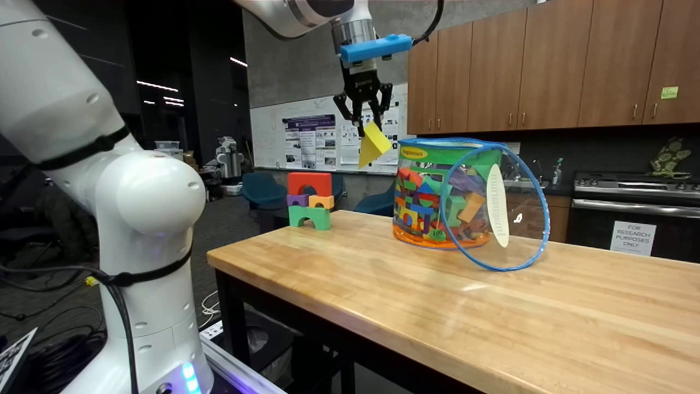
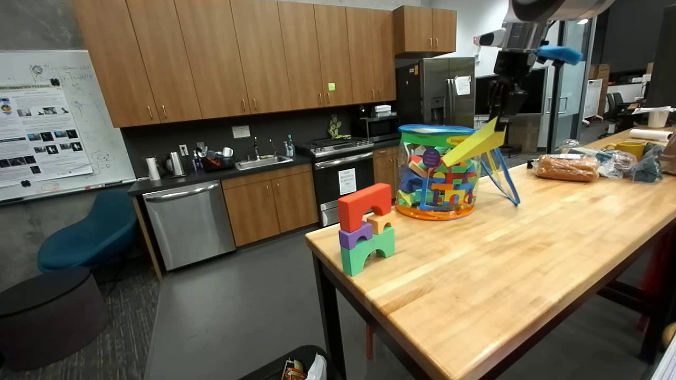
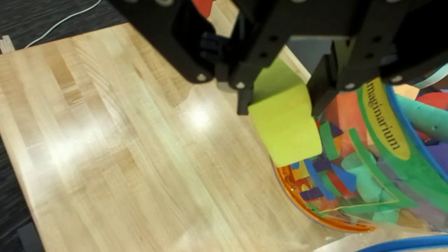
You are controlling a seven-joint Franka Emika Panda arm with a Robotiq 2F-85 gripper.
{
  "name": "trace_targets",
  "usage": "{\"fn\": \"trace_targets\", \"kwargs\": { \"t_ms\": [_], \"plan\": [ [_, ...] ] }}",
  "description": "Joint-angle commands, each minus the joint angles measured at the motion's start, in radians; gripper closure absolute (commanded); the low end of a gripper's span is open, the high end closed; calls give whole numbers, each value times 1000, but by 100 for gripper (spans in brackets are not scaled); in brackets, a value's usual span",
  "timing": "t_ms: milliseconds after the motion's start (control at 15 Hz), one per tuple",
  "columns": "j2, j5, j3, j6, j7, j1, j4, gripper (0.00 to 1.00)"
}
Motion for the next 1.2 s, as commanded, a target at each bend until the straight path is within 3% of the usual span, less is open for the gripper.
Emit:
{"fn": "trace_targets", "kwargs": {
  "t_ms": [0,600,733,800,1133],
  "plan": [
    [-70,-54,9,10,30,6,-103,82],
    [-87,-91,53,84,108,59,-291,82],
    [-125,-119,76,182,144,67,-330,82],
    [-141,-137,87,233,159,69,-345,40],
    [-192,-304,137,486,266,28,-426,8]
  ]
}}
